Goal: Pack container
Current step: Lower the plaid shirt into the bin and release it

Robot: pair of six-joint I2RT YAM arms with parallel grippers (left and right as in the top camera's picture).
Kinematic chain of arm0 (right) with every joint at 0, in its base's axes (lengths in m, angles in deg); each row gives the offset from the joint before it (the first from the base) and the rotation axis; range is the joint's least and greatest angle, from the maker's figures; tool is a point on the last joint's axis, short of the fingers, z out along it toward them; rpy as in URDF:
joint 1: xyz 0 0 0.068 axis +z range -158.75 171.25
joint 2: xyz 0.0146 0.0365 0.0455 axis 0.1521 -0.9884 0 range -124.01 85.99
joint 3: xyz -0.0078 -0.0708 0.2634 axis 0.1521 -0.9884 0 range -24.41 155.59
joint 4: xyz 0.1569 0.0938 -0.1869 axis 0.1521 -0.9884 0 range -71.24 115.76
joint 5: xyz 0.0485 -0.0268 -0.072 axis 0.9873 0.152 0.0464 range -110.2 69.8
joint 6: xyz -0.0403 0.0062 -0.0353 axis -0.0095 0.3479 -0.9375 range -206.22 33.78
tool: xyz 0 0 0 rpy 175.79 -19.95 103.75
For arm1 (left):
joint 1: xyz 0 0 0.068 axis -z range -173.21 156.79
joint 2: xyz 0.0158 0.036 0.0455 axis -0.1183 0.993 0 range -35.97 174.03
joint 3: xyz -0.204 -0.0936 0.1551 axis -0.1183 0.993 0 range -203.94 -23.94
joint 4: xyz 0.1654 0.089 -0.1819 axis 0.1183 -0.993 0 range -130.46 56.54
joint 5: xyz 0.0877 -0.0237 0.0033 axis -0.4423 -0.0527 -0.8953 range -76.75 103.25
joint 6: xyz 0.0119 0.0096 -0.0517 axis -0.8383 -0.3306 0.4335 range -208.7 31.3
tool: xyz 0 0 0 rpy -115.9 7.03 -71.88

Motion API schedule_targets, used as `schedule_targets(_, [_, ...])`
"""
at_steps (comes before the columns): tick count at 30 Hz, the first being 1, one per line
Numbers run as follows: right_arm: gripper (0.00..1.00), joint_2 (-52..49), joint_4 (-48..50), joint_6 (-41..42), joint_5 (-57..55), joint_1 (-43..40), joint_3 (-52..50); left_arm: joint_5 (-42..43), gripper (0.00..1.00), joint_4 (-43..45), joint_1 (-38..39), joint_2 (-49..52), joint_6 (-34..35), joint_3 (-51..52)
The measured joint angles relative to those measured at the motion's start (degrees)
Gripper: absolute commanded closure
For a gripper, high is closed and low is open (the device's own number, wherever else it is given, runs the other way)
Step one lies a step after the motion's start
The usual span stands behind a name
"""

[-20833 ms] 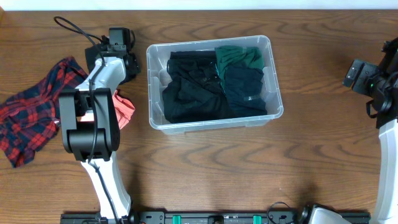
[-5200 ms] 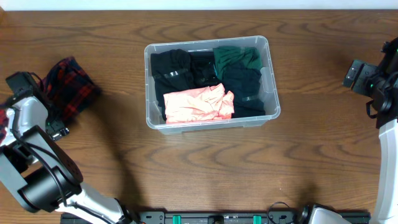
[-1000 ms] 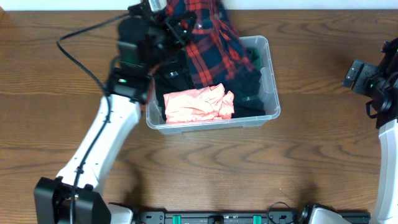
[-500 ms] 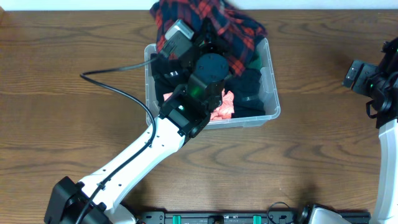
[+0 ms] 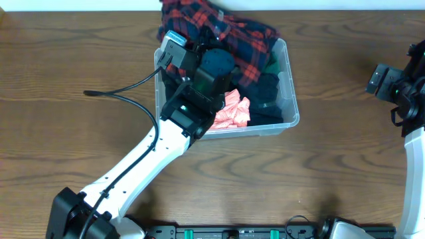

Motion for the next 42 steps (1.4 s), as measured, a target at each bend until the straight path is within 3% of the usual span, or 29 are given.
schedule_targets(7, [0.01, 0.0, 0.0, 0.0, 0.0, 0.0, 0.0, 4.9, 0.94, -5.5, -1.4, 1.9, 6.9, 0.0])
schedule_targets(15, [0.01, 0.0, 0.0, 0.0, 0.0, 0.0, 0.0, 7.8, 0.94, -12.3, -1.4, 7.9, 8.9, 0.0])
schedule_targets(25, [0.01, 0.0, 0.0, 0.0, 0.0, 0.0, 0.0, 11.6, 0.94, -29.4, -1.3, 8.2, 9.9, -0.5])
schedule_targets(30, [0.01, 0.0, 0.0, 0.0, 0.0, 0.0, 0.0, 14.2, 0.94, -28.6, -0.2, 8.1, 9.9, -0.5])
schedule_targets(36, [0.01, 0.0, 0.0, 0.0, 0.0, 0.0, 0.0, 16.3, 0.94, -21.6, 1.3, 6.2, 7.1, -0.5])
schedule_targets(42, [0.01, 0.0, 0.0, 0.0, 0.0, 0.0, 0.0, 16.3, 0.94, -25.8, 1.5, 1.4, 4.5, -0.5])
